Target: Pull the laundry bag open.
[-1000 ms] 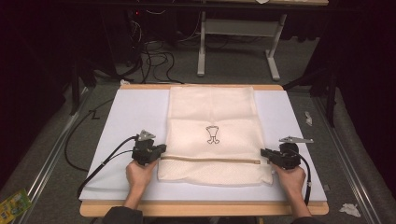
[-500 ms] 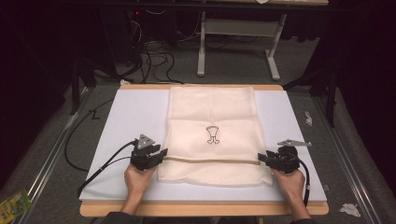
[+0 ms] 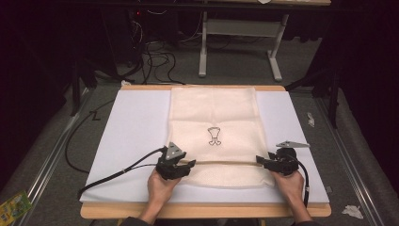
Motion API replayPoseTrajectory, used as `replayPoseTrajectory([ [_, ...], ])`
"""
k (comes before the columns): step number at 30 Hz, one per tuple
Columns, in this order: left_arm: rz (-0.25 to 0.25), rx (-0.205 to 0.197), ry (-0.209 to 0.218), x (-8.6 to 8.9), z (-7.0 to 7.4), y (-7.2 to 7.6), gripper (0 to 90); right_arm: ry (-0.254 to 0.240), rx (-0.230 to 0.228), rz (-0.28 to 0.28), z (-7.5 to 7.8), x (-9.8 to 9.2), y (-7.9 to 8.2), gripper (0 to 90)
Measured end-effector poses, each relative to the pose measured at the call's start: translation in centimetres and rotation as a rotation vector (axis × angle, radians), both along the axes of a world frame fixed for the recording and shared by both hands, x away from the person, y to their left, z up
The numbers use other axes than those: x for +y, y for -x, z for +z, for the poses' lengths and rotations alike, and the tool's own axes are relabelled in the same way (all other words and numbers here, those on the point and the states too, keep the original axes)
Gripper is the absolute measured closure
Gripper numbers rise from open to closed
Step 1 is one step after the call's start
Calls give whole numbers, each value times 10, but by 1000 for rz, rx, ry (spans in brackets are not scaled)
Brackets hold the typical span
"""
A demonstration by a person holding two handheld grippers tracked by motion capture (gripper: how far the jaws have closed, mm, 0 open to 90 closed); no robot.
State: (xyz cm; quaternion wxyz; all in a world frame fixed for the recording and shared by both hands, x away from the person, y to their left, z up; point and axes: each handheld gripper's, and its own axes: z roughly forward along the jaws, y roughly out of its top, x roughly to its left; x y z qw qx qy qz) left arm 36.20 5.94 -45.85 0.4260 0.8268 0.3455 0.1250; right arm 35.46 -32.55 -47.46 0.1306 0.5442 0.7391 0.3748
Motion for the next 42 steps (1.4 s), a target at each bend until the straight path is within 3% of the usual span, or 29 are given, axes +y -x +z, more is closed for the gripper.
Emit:
replayPoseTrajectory([
  [5,-23,35,-11,-24,-2,-10,483,4,19,5,1,1,-4,533],
  [7,-28,36,-6,-31,0,-12,482,22,18,5,2,1,-5,595],
  [11,-35,43,0,-44,3,-16,471,50,21,15,3,0,-8,799],
  [14,-43,58,23,-53,5,-19,470,44,13,24,4,-1,-9,844],
  [17,-69,83,25,-61,6,-18,454,25,6,33,6,-3,-8,861],
  [19,-88,68,11,-67,5,-15,446,18,6,37,9,-3,-7,864],
  [21,-107,93,43,-70,3,-14,395,9,-3,52,13,-4,-7,868],
  [24,-111,86,26,-75,1,-14,393,7,-3,58,14,-5,-6,868],
  [27,-153,90,30,-84,3,-10,396,-7,1,60,14,-6,-5,871],
  [37,-188,120,13,-110,8,-6,503,-20,-1,80,19,-8,-6,873],
  [42,-201,148,58,-116,8,-8,515,-34,-9,87,24,-8,-5,874],
])
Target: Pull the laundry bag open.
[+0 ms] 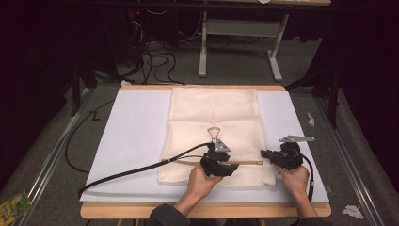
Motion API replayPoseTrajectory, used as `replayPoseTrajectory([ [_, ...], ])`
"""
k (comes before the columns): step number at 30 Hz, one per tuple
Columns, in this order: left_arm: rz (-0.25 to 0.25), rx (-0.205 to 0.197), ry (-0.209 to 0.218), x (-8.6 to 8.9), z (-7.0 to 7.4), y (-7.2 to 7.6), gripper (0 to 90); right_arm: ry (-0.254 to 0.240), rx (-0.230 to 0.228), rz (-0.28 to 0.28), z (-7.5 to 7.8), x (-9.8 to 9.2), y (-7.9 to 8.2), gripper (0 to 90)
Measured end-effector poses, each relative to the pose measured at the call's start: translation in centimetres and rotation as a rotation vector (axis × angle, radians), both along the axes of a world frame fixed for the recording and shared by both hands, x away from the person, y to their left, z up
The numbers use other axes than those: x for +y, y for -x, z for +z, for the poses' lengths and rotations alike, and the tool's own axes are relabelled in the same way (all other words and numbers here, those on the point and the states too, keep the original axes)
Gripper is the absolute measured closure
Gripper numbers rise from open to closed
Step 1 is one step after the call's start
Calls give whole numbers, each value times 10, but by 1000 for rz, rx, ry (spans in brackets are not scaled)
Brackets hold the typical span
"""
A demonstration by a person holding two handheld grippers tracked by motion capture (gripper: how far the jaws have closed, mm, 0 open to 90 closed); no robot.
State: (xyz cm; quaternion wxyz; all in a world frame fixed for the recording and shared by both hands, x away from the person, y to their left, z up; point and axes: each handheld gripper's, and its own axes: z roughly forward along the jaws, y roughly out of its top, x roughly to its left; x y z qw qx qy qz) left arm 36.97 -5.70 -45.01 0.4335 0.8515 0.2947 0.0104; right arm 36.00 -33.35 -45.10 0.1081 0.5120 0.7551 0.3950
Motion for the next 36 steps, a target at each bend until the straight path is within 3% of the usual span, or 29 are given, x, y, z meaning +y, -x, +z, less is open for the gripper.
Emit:
replayPoseTrajectory([
  [4,-1,18,19,-2,-3,-2,531,-14,-1,7,4,0,-1,876],
  [7,-8,-27,-9,-9,-3,2,532,-25,-4,12,4,0,-1,877],
  [15,-48,-29,13,-22,-1,7,549,-39,-10,24,9,2,0,878],
  [17,-56,-27,22,-24,-1,7,575,-45,-16,29,11,4,-1,878],
  [20,-65,-58,24,-27,0,9,664,-48,-21,36,13,7,-1,878],
  [25,-84,-38,32,-36,-2,10,682,-58,-25,49,16,10,-1,879],
  [36,-69,-15,55,-48,-8,3,653,-67,-30,64,20,13,0,880],
])
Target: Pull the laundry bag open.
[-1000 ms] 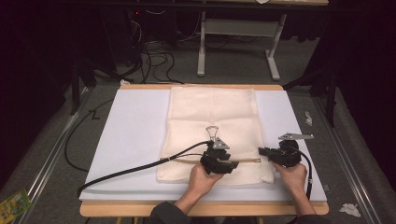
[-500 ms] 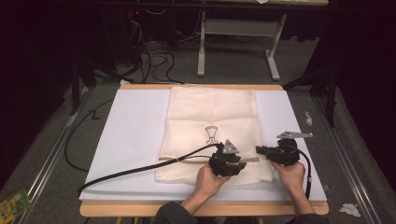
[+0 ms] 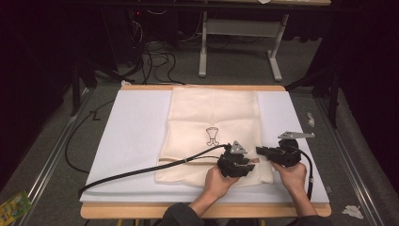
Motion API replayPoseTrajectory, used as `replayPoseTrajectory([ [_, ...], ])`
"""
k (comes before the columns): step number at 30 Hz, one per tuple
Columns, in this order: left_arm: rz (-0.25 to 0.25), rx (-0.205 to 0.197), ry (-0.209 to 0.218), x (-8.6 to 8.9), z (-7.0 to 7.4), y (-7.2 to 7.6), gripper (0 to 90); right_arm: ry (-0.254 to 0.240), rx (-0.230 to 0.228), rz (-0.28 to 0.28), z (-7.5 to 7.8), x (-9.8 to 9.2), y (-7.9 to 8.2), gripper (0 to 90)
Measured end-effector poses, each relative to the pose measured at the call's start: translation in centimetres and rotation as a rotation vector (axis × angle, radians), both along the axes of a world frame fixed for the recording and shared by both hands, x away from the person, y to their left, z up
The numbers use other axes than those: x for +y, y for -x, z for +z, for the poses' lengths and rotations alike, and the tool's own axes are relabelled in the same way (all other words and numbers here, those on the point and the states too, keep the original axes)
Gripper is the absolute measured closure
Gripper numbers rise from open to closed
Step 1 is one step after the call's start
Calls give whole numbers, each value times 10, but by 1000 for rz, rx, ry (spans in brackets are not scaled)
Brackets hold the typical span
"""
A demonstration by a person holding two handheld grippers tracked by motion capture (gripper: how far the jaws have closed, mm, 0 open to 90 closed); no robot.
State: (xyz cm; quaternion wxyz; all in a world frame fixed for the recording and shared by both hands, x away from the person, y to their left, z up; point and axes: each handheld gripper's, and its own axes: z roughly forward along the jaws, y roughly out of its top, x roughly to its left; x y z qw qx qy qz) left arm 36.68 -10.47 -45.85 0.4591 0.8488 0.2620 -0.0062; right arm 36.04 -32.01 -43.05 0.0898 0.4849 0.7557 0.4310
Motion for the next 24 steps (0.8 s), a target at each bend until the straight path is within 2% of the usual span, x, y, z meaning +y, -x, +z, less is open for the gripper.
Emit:
replayPoseTrajectory([
  [2,-3,-22,-19,-3,0,1,647,0,3,5,0,1,0,880],
  [8,-8,-7,-2,-5,-4,-2,675,-10,3,12,0,5,0,880],
  [12,-13,27,33,-6,-4,-4,725,-12,-2,18,0,6,-1,880],
  [18,-37,49,75,-5,-2,-3,758,-10,-2,19,0,7,-1,880],
  [20,-42,45,78,-5,-1,-2,775,-16,1,16,0,7,-1,880],
  [24,-36,66,75,-5,-5,-5,792,-11,-3,21,0,7,-1,879],
])
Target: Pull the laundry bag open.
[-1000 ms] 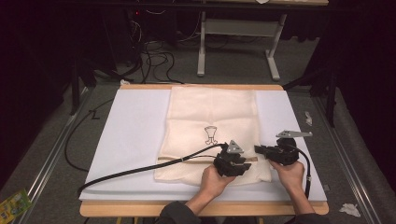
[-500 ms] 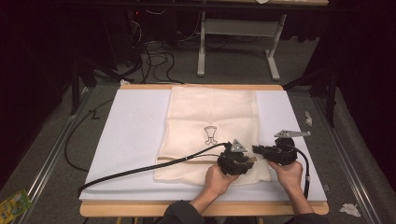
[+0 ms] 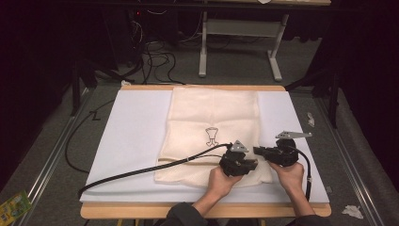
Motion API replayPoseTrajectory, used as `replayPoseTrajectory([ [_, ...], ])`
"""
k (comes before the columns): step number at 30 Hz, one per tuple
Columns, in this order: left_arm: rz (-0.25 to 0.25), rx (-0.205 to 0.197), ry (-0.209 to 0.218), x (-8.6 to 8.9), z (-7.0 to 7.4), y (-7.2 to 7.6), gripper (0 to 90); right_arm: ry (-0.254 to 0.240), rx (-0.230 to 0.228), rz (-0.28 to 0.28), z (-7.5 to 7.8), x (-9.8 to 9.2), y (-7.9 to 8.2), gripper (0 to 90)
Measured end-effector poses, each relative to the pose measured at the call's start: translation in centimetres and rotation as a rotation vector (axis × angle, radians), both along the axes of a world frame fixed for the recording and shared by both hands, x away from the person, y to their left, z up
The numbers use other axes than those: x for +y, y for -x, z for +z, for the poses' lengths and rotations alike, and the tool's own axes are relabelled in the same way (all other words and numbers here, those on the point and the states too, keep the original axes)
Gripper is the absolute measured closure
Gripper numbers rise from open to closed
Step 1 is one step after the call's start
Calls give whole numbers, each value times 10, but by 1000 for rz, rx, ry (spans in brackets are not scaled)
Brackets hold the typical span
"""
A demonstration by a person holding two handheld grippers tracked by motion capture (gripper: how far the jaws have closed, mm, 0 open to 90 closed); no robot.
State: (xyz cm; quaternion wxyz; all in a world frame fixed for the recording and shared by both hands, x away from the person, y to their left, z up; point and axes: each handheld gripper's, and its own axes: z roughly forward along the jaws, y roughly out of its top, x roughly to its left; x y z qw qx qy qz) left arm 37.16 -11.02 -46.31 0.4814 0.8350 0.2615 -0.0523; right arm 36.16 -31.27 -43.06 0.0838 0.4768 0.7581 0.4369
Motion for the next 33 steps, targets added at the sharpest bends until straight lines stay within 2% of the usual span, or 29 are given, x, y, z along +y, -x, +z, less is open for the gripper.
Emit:
replayPoseTrajectory([
  [14,0,41,5,-2,-4,-3,864,-7,1,3,-4,0,0,879],
  [29,-10,31,12,0,-1,-4,864,-20,-11,8,-3,-4,1,878],
  [33,-11,47,21,-1,-3,-5,838,-20,-8,8,-2,-3,1,878],
])
